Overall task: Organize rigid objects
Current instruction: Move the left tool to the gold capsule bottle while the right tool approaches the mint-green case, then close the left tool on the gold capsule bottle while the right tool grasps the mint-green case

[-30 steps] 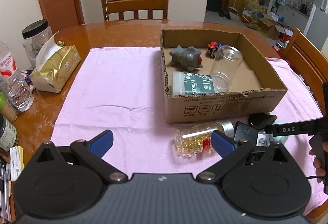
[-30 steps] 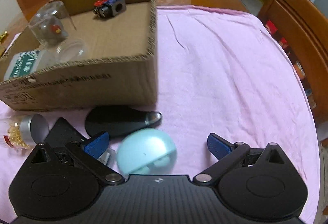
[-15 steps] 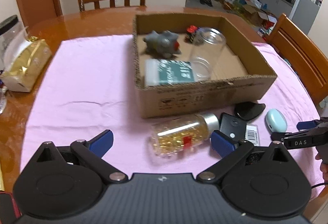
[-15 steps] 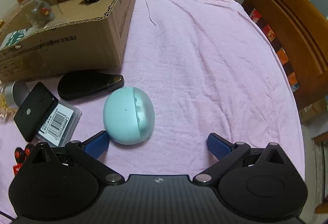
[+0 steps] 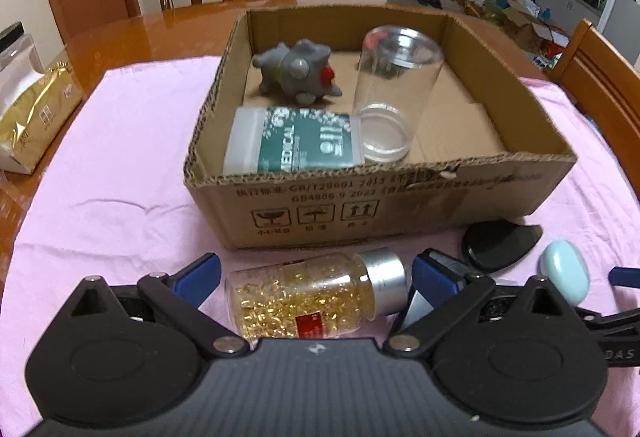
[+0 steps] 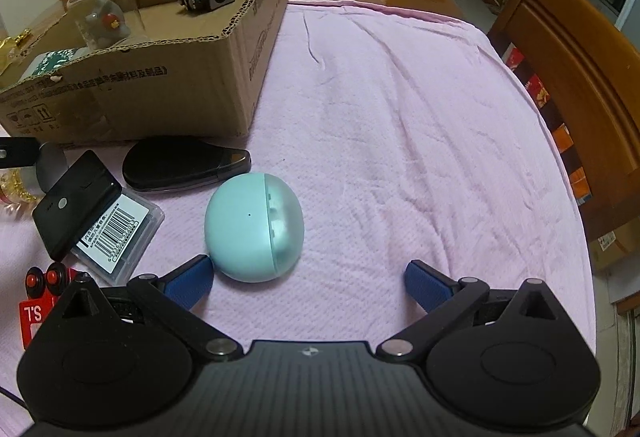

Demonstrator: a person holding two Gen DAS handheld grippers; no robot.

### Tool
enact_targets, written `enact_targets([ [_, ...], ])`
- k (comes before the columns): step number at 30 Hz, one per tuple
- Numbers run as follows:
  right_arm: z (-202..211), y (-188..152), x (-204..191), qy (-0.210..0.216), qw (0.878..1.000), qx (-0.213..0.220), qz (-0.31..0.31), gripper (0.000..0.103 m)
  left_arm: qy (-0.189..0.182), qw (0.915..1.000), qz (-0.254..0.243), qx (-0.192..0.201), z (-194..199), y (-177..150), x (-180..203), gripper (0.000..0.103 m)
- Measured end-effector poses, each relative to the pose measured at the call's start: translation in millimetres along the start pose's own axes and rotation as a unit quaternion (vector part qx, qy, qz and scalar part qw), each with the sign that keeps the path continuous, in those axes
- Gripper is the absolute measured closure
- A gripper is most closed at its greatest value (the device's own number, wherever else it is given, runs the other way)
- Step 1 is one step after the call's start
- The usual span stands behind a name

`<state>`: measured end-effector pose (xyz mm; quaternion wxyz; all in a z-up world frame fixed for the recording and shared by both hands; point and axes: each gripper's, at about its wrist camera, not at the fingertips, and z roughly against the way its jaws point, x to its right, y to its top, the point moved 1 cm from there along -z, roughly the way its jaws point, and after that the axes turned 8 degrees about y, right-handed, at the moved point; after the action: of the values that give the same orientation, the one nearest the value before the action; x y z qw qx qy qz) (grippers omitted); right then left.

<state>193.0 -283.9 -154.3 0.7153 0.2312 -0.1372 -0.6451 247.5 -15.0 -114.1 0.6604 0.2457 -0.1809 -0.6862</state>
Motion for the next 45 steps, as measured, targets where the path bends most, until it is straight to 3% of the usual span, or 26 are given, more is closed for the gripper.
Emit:
enact_targets([
  [10,1,-3,0,0.002,1.0,0.009,0.006,0.0,0.019,0.9996,-0.004,-0.018,2,-14,-24,0.001],
  [17,0,2,0,0.006,1.0,-0.001,0.011,0.0,0.03,0.9986,-0.028,-0.034,-19,-22,-21,0.001],
  [25,-5,8,-8,0.029,0.998,-0.004,0.049,0.0,0.008,0.9995,-0.017,-0.026,-27,-23,-25,0.0],
  [38,-3,18,-18,0.049,0.995,0.02,0.087,0.032,0.017,0.999,-0.038,-0.015,-25,-19,-21,0.001],
  [45,-5,20,-22,0.057,0.993,0.023,0.098,0.037,0.018,0.9983,-0.055,-0.005,-20,-13,-17,0.004],
])
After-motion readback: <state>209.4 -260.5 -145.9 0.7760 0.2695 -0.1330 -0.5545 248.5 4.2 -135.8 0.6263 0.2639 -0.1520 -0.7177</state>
